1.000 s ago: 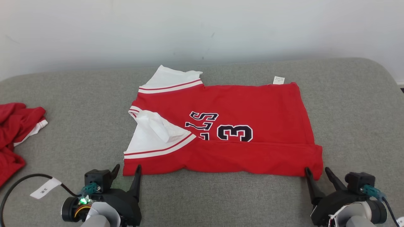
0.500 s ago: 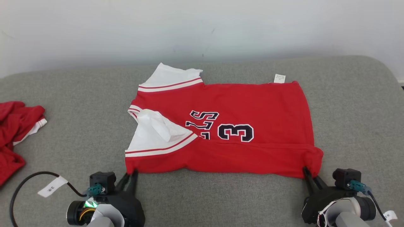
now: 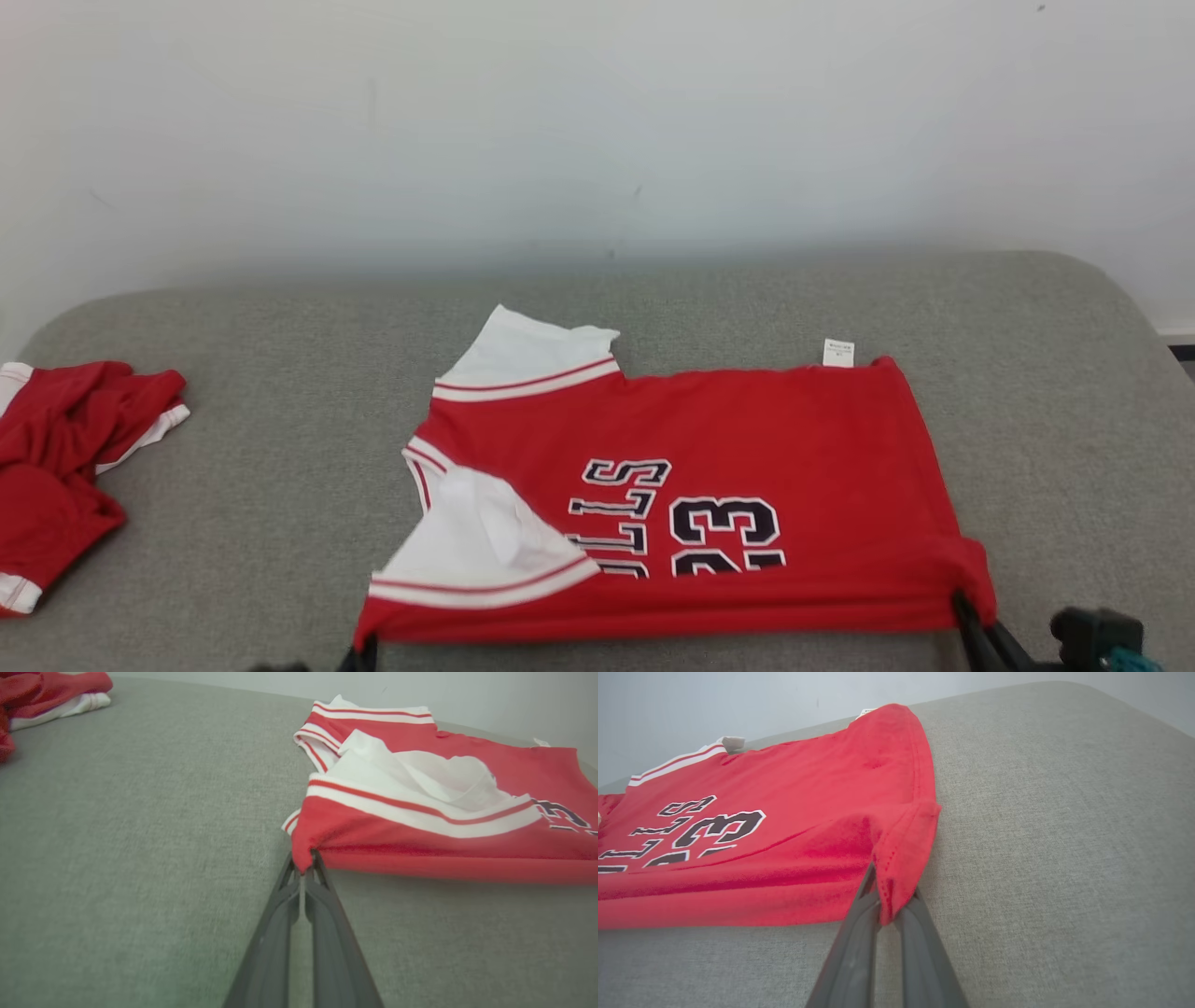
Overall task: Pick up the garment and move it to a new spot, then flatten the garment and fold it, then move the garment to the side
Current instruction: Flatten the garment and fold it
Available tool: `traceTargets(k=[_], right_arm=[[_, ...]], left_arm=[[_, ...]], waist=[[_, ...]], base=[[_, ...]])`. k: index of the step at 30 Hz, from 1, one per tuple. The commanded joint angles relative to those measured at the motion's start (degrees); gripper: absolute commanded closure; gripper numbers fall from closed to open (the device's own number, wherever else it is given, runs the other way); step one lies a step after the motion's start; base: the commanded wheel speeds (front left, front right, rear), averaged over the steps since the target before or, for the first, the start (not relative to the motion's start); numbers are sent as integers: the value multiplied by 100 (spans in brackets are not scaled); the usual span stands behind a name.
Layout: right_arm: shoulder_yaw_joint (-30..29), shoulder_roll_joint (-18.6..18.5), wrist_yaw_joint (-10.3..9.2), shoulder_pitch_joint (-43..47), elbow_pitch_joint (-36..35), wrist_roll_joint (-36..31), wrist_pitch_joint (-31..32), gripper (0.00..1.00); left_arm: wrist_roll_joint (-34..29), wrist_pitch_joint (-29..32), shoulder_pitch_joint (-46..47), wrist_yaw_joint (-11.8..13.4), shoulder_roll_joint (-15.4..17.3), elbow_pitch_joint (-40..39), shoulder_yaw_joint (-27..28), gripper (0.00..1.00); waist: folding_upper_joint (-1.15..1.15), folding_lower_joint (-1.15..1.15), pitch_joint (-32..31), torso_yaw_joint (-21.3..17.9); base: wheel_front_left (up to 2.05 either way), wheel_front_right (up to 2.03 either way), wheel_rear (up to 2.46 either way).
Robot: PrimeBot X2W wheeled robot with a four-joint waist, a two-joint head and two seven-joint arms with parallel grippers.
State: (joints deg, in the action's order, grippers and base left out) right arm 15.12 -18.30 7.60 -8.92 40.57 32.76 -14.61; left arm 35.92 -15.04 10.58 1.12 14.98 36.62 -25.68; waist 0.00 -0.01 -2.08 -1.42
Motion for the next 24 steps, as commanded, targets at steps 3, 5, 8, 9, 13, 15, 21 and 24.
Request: traceTargets(k=[3, 5, 8, 9, 13, 15, 21, 24], right_arm=[[-173, -148, -23, 482, -277, 127, 192, 100], [-265, -139, -23, 720, -471, 154, 320, 100], [-372, -113, -23, 968, -682, 106, 486, 100], [-416, -96, -23, 1023, -738, 72, 510, 100], [-502, 36, -22, 1131, -895, -125, 599, 100], [-591, 102, -23, 1161, -919, -244, 608, 68], [-1027, 381, -18, 1221, -1183, -346, 487, 0], [-1204, 467, -18, 1247, -1436, -498, 433, 0]], left_arm=[[121, 28, -673, 263, 150, -573, 69, 100], [176, 74, -963, 400, 175, -931, 127, 100], [153, 119, -1241, 531, 221, -1311, 105, 100], [150, 124, -1302, 563, 221, -1395, 98, 100], [7, 147, -1388, 656, 300, -1523, -4, 100], [-80, 120, -1343, 723, 328, -1509, -37, 100], [-318, 41, -1241, 848, 370, -1746, -29, 0], [-373, 23, -1177, 890, 424, -1929, 39, 0]], waist=[[0, 1, -42, 140], [0, 1, -18, 197], [0, 1, 26, 250], [0, 1, 26, 267], [0, 1, 22, 302], [0, 1, 3, 314], [0, 1, -88, 360], [0, 1, -125, 391]], base=[[0, 0, 0], [0, 0, 0], [0, 0, 0], [0, 0, 0], [0, 0, 0], [0, 0, 0], [0, 0, 0], [0, 0, 0]])
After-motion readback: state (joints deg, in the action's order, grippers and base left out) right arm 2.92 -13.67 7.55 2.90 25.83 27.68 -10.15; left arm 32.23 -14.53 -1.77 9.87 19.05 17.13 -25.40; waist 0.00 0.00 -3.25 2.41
